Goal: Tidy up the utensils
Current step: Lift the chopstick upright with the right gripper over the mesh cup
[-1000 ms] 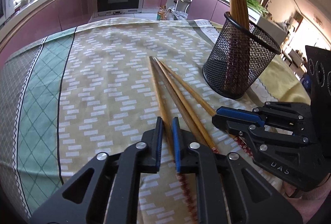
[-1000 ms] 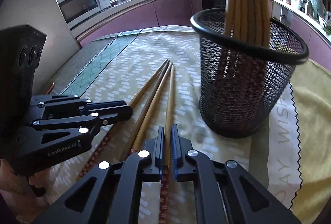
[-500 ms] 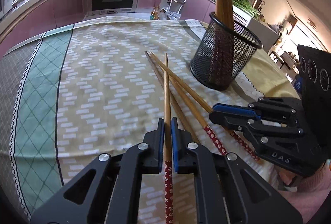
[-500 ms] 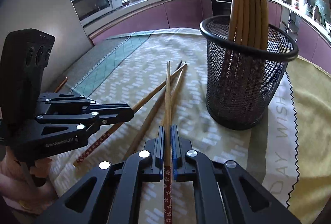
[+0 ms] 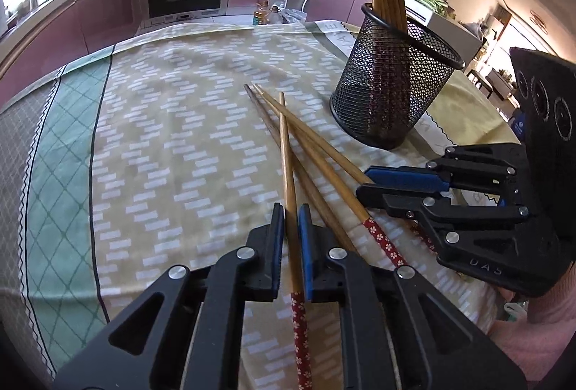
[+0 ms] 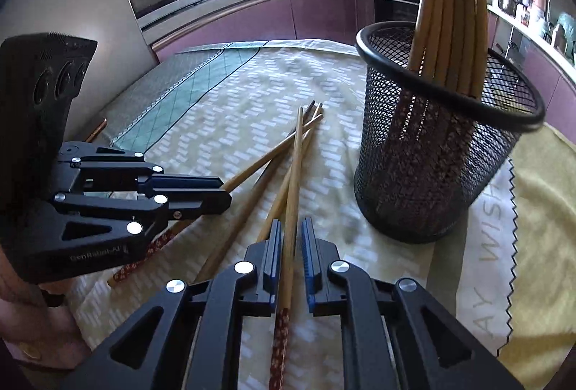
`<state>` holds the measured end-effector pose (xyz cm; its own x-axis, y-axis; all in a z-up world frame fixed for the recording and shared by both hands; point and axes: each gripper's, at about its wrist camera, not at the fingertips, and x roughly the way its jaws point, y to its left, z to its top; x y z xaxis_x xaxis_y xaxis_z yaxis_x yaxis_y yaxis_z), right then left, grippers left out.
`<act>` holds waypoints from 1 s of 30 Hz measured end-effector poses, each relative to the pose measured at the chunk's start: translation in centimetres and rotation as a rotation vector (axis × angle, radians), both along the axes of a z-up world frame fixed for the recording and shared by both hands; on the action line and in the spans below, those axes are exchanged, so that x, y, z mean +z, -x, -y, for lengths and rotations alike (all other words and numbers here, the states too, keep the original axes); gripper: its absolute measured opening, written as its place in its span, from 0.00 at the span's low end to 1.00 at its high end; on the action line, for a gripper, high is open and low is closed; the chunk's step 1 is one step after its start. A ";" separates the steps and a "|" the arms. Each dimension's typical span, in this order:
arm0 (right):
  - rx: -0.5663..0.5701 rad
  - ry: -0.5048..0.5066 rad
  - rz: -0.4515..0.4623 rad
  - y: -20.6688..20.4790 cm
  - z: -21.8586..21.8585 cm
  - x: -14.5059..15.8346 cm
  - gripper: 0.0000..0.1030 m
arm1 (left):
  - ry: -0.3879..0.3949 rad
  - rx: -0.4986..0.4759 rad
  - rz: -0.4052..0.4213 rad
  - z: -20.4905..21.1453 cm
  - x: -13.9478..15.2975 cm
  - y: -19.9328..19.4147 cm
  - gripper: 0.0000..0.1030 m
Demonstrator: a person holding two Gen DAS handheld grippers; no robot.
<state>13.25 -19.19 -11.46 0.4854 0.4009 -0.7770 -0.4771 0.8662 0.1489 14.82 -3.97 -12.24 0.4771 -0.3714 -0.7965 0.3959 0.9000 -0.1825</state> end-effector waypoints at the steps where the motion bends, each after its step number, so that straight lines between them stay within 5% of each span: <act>1: -0.002 -0.007 -0.006 -0.3 0.1 -0.1 0.10 | -0.001 -0.004 -0.002 0.0 0.0 -0.2 0.09; 14: -0.014 -0.068 0.037 0.0 1.0 1.8 0.06 | 0.020 0.002 0.004 0.1 0.7 -0.6 0.07; 30: -0.076 -0.177 0.192 2.5 5.2 7.8 0.06 | 0.146 -0.056 0.145 -1.0 8.4 2.9 0.07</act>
<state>10.79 -24.42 -3.66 0.6507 0.4790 -0.5892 -0.4461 0.8691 0.2139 11.96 -2.94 -3.80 0.5586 -0.5066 -0.6568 0.4758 0.8443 -0.2466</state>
